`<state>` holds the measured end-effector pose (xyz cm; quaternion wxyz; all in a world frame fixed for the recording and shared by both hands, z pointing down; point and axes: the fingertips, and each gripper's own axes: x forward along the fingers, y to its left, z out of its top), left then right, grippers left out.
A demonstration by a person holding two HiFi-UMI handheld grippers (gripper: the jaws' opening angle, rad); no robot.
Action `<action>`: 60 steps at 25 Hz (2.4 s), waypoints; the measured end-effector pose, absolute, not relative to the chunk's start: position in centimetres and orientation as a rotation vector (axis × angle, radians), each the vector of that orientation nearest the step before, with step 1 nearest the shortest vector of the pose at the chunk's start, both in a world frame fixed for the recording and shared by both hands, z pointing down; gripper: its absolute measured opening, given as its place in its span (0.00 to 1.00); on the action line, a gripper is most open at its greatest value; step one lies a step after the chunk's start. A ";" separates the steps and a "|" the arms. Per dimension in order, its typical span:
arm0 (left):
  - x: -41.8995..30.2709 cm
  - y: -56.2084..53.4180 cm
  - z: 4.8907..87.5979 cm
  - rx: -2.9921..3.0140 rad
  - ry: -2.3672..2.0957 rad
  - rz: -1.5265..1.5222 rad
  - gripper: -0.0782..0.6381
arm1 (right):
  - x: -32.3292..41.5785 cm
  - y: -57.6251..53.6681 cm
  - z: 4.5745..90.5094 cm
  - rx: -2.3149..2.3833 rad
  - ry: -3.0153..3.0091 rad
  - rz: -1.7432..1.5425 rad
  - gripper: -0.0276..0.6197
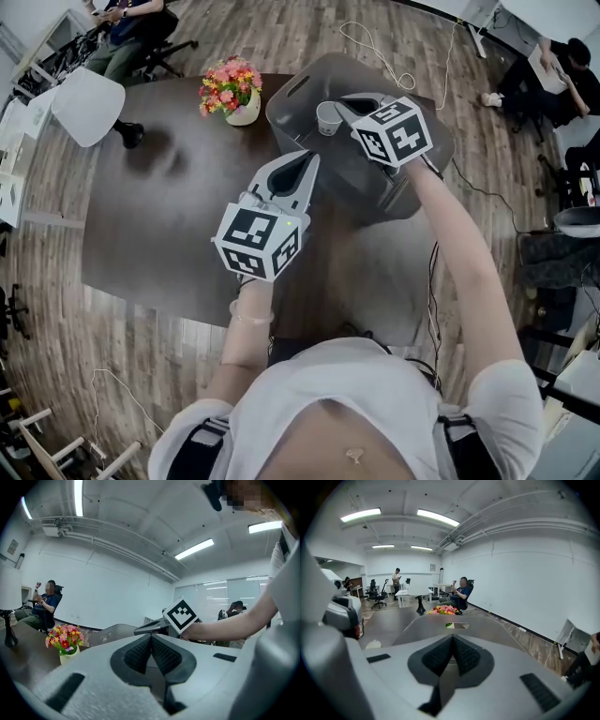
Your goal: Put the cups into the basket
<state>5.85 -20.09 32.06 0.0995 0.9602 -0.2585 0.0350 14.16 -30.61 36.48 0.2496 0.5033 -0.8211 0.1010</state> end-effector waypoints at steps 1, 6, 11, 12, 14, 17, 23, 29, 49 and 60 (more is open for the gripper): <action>5.9 -19.8 31.9 2.844 -0.763 0.103 0.12 | 14.1 -30.2 35.8 1.385 -2.242 0.269 0.06; 6.8 -18.1 31.2 2.867 -0.754 0.107 0.12 | 14.3 -28.0 32.8 1.443 -2.270 0.232 0.06; 7.4 -16.5 30.7 2.884 -0.731 0.111 0.12 | 14.4 -25.4 30.1 1.509 -2.297 0.204 0.06; 7.5 -16.2 30.6 2.887 -0.726 0.109 0.12 | 14.5 -24.8 29.6 1.527 -2.302 0.203 0.06; 7.8 -15.7 30.5 2.891 -0.722 0.105 0.12 | 14.5 -23.6 28.7 1.563 -2.313 0.193 0.06; 8.3 -15.0 30.5 2.890 -0.723 0.090 0.12 | 14.4 -21.7 27.8 1.606 -2.329 0.178 0.06; 9.3 -13.7 30.7 2.886 -0.726 0.075 0.12 | 14.4 -18.1 26.7 1.703 -2.359 0.164 0.06; 10.2 -12.2 31.1 2.883 -0.751 0.058 0.12 | 14.8 -14.4 26.1 1.841 -2.352 0.084 0.06; 9.2 -7.3 36.4 2.837 -0.867 0.086 0.12 | 14.3 -4.1 35.2 2.181 -2.230 0.089 0.06; 7.8 -7.0 37.4 2.798 -0.917 0.085 0.12 | 13.0 -4.3 36.6 2.133 -2.253 0.140 0.06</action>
